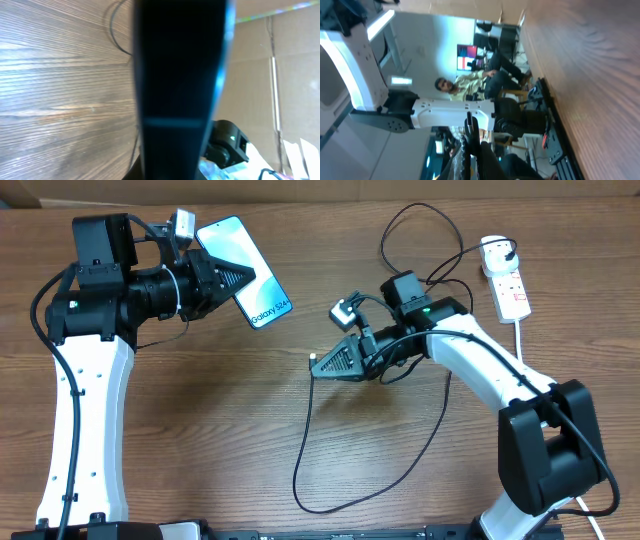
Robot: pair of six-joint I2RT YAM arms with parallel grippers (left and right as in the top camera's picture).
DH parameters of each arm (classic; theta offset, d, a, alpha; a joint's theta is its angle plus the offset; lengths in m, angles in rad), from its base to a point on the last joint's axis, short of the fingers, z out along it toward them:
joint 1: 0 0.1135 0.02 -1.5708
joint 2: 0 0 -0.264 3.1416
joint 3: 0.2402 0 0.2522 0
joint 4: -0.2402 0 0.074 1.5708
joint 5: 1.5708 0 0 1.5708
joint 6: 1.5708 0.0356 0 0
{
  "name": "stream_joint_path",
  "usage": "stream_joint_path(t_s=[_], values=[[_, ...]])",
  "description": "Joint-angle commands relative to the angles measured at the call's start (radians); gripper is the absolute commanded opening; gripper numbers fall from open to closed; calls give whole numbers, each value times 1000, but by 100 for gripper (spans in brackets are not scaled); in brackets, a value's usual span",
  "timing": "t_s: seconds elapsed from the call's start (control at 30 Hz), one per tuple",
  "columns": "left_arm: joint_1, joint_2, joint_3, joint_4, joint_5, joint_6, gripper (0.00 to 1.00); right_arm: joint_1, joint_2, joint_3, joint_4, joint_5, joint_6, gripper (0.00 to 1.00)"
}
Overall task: Plug charger to phone and switch on socket
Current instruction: 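Lift the cable plug off the table with the right gripper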
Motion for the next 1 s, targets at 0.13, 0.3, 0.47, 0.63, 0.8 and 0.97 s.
stream_joint_path(t_s=[0.13, 0.3, 0.47, 0.63, 0.8, 0.97], values=[[-5, 25, 2, 8, 82, 45, 4, 34, -12, -1, 49, 69, 53, 4], [-5, 25, 2, 2, -15, 44, 4, 3, -12, -1, 53, 629, 353, 4], [-5, 24, 2, -40, -101, 45, 4, -4, -12, -2, 51, 1186, 570, 4], [-5, 24, 2, -61, -133, 45, 4, 18, 11, -4, 47, 1515, 690, 4], [-5, 24, 2, -64, -134, 45, 4, 25, 53, -4, 55, 1558, 775, 4], [-5, 24, 2, -69, -134, 45, 4, 25, 99, -4, 63, 1631, 874, 4]])
